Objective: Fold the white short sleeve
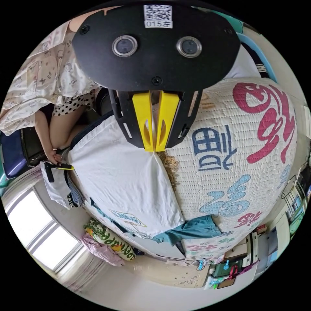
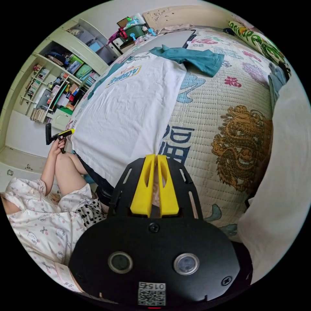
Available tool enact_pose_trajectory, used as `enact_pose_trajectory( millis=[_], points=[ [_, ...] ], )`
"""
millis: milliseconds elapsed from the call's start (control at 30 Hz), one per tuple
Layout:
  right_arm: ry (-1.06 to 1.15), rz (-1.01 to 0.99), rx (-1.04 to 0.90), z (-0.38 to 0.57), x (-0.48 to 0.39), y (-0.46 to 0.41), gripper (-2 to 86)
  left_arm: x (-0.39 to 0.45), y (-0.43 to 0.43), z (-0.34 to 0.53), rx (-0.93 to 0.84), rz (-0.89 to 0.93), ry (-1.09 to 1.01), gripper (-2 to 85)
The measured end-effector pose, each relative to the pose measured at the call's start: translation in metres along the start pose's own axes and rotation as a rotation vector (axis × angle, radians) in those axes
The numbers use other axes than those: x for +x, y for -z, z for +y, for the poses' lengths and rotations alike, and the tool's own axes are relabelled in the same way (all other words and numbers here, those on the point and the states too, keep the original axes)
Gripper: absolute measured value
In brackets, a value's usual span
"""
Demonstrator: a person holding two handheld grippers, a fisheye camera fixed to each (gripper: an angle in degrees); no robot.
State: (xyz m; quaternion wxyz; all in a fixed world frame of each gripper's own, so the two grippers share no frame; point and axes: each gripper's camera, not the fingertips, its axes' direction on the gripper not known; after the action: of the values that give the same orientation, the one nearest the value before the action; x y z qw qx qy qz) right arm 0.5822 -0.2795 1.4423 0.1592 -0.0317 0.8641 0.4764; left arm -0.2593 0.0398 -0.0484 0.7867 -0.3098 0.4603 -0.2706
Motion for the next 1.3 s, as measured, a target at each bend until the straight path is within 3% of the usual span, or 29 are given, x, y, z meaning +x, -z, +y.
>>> enact_pose_trajectory(
  millis=[133, 267, 333, 433, 533, 767, 900, 1133, 1300],
  points=[
    [-0.013, -0.001, 0.019, -0.001, -0.021, 0.025, 3.4, -0.01, 0.007, 0.007, 0.038, 0.043, 0.022, 2.8],
    [0.011, -0.152, 0.139, 0.028, -0.021, 0.081, 9.4, -0.028, 0.037, 0.029, 0.147, 0.071, 0.056, 9.6],
    [0.028, -0.236, 0.13, 0.037, -0.017, 0.092, 11.3, -0.036, 0.039, 0.03, 0.109, 0.022, 0.102, 11.4],
    [-0.008, -0.284, 0.084, 0.047, -0.009, 0.098, 11.3, -0.03, 0.042, 0.029, 0.061, 0.139, 0.084, 12.1],
    [0.062, -0.383, 0.022, 0.05, -0.03, 0.101, 10.9, -0.013, 0.031, 0.043, -0.016, 0.113, 0.083, 12.3],
    [0.077, -0.346, -0.053, 0.051, -0.085, 0.102, 6.5, 0.007, 0.001, 0.064, -0.101, 0.056, 0.103, 10.8],
    [0.069, -0.336, -0.111, 0.043, -0.106, 0.098, 1.7, 0.014, -0.009, 0.057, -0.114, 0.05, 0.094, 5.8],
    [0.073, -0.4, -0.003, 0.053, -0.123, 0.14, -0.1, 0.021, 0.057, 0.062, 0.005, 0.131, 0.115, 0.3],
    [0.034, -0.395, -0.069, 0.038, -0.131, 0.131, -0.3, 0.029, 0.082, 0.047, 0.018, 0.104, 0.095, -0.3]
  ],
)
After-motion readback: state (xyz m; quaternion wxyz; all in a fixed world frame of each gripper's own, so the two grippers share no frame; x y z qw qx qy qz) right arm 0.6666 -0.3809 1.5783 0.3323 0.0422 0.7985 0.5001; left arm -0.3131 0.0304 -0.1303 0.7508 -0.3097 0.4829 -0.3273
